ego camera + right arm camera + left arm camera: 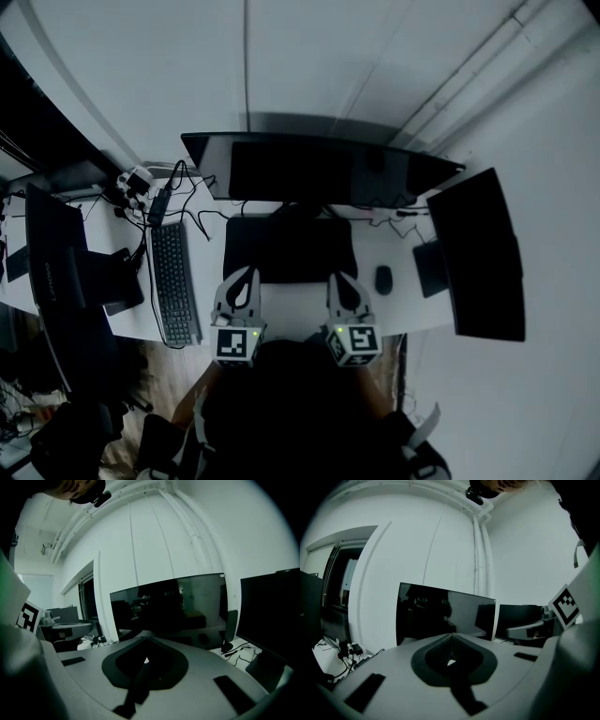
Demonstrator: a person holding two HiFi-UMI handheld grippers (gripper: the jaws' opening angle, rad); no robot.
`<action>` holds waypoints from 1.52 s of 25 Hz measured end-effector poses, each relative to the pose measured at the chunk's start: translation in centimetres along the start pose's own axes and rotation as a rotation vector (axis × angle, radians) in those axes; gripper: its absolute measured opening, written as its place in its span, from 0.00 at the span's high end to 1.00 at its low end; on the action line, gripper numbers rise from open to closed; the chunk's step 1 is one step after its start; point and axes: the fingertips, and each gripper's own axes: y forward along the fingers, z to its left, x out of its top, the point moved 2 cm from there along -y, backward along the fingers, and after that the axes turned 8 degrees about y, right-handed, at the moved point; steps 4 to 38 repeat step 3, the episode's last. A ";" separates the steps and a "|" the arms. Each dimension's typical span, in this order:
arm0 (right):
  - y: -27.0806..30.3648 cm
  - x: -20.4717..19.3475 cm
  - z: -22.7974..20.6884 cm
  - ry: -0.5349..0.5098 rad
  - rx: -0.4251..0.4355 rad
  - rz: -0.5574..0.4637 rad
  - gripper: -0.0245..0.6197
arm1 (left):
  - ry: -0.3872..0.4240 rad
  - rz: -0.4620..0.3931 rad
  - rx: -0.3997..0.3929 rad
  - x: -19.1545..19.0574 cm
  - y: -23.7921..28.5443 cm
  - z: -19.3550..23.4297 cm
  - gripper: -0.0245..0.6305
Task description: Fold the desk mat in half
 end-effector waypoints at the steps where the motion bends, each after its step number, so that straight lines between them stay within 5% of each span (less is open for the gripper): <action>1: 0.0 0.1 0.1 -0.003 0.005 -0.002 0.95 | -0.003 0.000 0.000 0.0 0.0 0.0 0.95; 38: 0.0 0.3 0.1 -0.010 0.011 -0.005 0.95 | -0.008 0.001 0.000 0.1 0.0 -0.1 0.95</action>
